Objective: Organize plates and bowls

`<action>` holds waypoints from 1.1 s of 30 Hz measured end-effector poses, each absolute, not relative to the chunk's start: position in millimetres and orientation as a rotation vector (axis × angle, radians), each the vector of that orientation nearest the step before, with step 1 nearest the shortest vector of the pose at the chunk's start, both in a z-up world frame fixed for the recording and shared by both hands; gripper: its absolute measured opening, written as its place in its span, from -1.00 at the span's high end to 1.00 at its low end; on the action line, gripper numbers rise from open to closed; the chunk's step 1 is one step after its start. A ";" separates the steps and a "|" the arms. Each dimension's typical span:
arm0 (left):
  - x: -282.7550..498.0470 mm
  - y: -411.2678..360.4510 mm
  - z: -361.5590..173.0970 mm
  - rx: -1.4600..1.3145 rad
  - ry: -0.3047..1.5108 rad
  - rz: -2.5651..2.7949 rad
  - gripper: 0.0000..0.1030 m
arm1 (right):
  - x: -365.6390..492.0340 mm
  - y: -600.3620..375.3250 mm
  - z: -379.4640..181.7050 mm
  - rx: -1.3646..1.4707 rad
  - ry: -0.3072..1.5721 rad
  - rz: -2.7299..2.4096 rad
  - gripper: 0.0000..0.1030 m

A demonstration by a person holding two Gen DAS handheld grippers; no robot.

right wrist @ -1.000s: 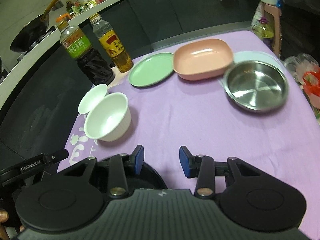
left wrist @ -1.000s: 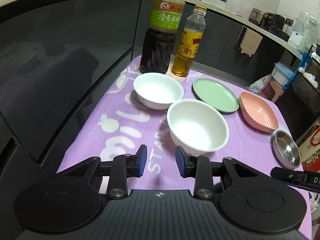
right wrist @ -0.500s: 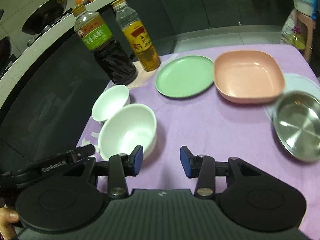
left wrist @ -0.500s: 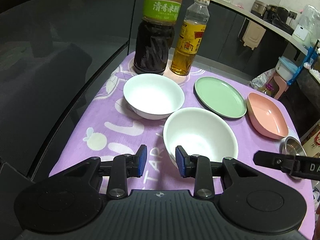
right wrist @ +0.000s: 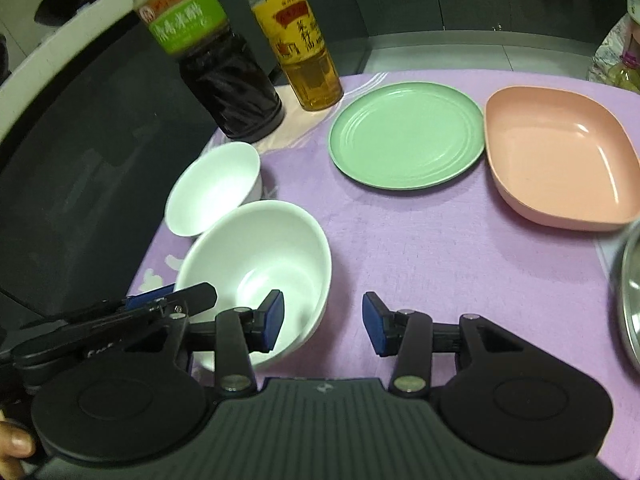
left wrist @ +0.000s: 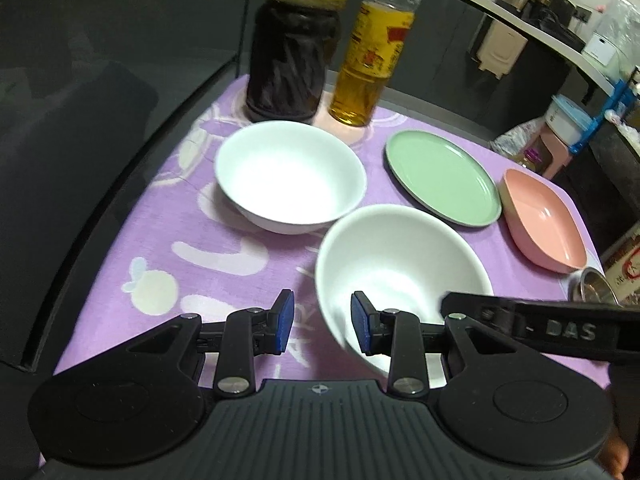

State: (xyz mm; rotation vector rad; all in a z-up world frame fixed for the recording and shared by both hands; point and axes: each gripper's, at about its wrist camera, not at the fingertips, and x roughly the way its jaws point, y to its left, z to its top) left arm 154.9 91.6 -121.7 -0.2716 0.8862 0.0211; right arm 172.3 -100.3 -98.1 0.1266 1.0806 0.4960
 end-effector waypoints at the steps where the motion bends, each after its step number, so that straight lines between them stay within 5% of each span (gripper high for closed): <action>1: 155.9 90.8 -123.3 -0.270 0.890 0.015 0.43 | 174.3 -99.0 -100.7 0.125 1.082 0.501 0.13; 5: 159.8 89.4 -127.7 -0.263 0.898 0.014 0.45 | 180.5 -95.0 -112.8 0.122 1.113 0.515 0.27; 7: 160.2 88.7 -128.4 -0.256 0.888 0.004 0.65 | 181.1 -95.2 -115.1 0.123 1.109 0.512 0.63; 10: 156.8 84.7 -125.9 -0.248 0.870 -0.025 0.79 | 181.0 -97.2 -116.0 0.153 1.124 0.535 0.81; 33: 86.6 56.7 -57.9 -0.190 0.689 -0.094 0.79 | 106.2 -125.1 -40.8 0.136 0.937 0.517 0.76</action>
